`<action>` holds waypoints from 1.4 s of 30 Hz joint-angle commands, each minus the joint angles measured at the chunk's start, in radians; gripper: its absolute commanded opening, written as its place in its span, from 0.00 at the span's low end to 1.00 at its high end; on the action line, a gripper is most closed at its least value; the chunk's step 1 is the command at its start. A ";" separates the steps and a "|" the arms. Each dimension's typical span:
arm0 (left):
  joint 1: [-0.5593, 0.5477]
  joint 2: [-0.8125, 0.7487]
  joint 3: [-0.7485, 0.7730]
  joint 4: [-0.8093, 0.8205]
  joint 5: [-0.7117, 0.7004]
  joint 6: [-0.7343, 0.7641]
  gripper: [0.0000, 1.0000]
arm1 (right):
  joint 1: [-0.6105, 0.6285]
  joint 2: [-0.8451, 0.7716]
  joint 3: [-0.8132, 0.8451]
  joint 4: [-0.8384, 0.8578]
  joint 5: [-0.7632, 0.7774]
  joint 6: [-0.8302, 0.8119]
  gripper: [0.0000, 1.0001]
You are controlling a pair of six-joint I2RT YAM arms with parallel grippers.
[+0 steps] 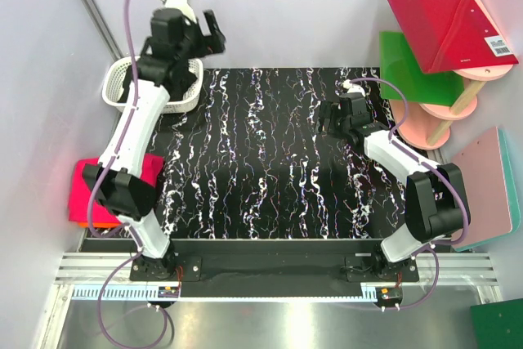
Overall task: Fold and stack the t-shirts
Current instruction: Grab crumpled tshirt from bin with the left arm
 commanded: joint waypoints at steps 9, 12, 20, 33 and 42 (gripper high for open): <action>0.099 0.337 0.383 -0.182 -0.085 0.134 0.99 | 0.007 -0.011 0.031 0.001 0.021 -0.006 1.00; 0.189 0.392 0.387 -0.207 -0.142 0.056 0.99 | 0.007 -0.010 0.029 0.002 0.018 -0.007 1.00; 0.338 0.524 0.463 -0.190 -0.131 -0.021 0.99 | 0.005 0.009 0.025 -0.001 -0.001 -0.003 1.00; 0.355 0.719 0.486 -0.262 -0.134 0.055 0.99 | 0.007 0.029 0.015 -0.001 -0.025 -0.009 1.00; 0.354 0.785 0.500 -0.275 -0.123 0.084 0.35 | 0.007 0.064 0.028 -0.001 -0.048 -0.004 1.00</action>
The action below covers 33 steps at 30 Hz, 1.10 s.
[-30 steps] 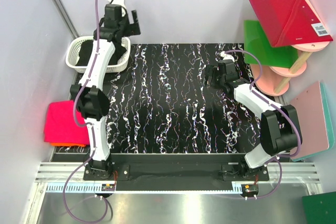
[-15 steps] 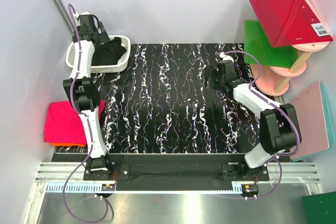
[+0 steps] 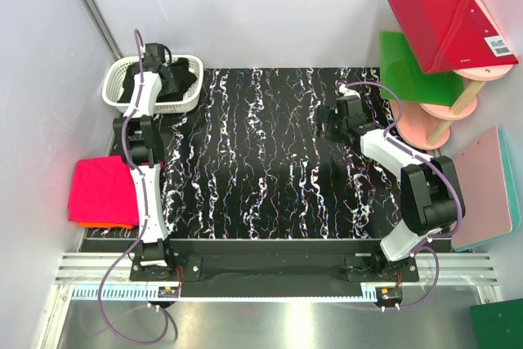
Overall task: Fold and stack the t-shirts
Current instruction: Grab crumpled tshirt from bin with the left arm, then move the tshirt to the center of the board
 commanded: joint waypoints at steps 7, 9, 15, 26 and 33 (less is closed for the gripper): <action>0.004 -0.028 0.026 0.021 0.059 -0.004 0.00 | 0.007 0.019 0.022 0.012 -0.020 -0.004 1.00; 0.001 -0.079 0.005 0.034 0.063 -0.018 0.00 | 0.007 0.016 0.022 0.012 -0.020 0.000 0.99; -0.054 -0.293 -0.017 0.106 0.118 -0.018 0.00 | 0.007 0.024 0.022 0.015 -0.032 0.005 1.00; -0.379 -0.751 -0.103 0.306 0.330 -0.032 0.00 | 0.007 -0.005 -0.007 0.021 0.020 0.016 1.00; -0.553 -0.758 -0.297 0.301 0.203 -0.130 0.00 | 0.007 -0.181 -0.048 0.032 0.203 0.030 1.00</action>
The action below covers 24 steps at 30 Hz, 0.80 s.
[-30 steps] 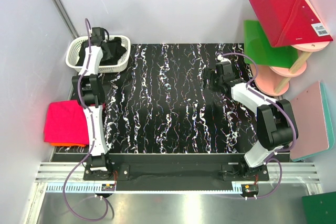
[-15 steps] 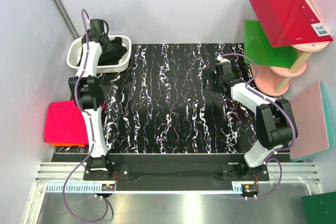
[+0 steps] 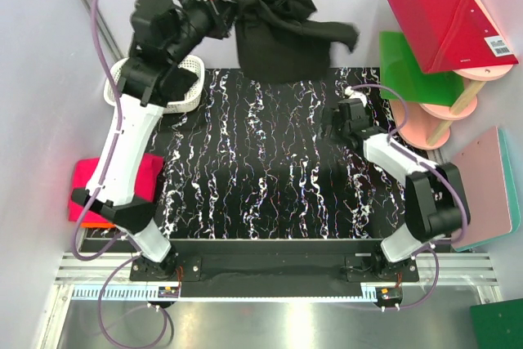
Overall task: Fold and stack the t-shirts
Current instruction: Move the tshirt to the center of the board
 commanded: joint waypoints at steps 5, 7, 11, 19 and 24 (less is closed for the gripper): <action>-0.033 0.199 -0.558 0.039 0.007 -0.269 0.00 | 0.007 -0.311 -0.096 0.084 0.203 0.007 1.00; -0.033 0.279 -0.670 0.045 0.120 -0.326 0.00 | 0.007 -0.368 -0.133 0.104 0.219 0.007 1.00; -0.034 0.431 -0.808 0.044 0.167 -0.338 0.00 | 0.007 -0.397 -0.150 0.110 0.211 0.001 1.00; -0.034 0.298 -0.910 0.039 0.070 -0.258 0.00 | 0.007 -0.339 -0.128 0.117 0.139 0.005 1.00; -0.033 0.240 -0.878 -0.034 -0.062 -0.226 0.00 | 0.007 -0.267 -0.105 0.127 0.031 0.001 1.00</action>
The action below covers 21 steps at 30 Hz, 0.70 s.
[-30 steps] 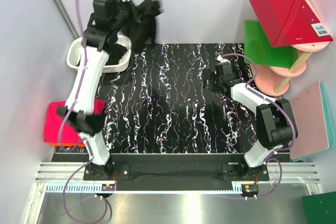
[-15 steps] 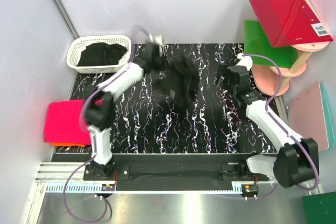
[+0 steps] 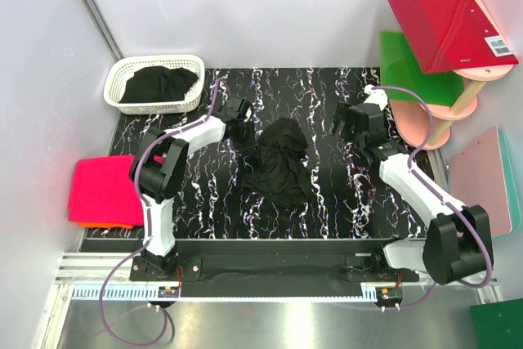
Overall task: Fold and stack the t-shirts
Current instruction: Move the tshirt to the center of the board, then flatten out the tshirt
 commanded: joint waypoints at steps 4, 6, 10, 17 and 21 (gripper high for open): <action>0.001 -0.127 0.012 -0.089 -0.159 0.099 0.70 | 0.008 0.165 0.066 0.055 -0.290 -0.007 1.00; 0.001 -0.186 -0.009 -0.086 -0.179 0.110 0.99 | 0.008 0.248 0.092 0.061 -0.391 -0.006 0.98; 0.003 -0.289 -0.031 -0.083 -0.242 0.133 0.99 | 0.025 0.347 0.115 0.134 -0.519 -0.001 0.92; 0.010 -0.316 -0.046 -0.106 -0.282 0.148 0.99 | 0.132 0.449 0.227 0.116 -0.539 -0.024 0.91; 0.013 -0.291 -0.062 -0.111 -0.273 0.145 0.99 | 0.180 0.500 0.287 0.104 -0.542 -0.032 0.89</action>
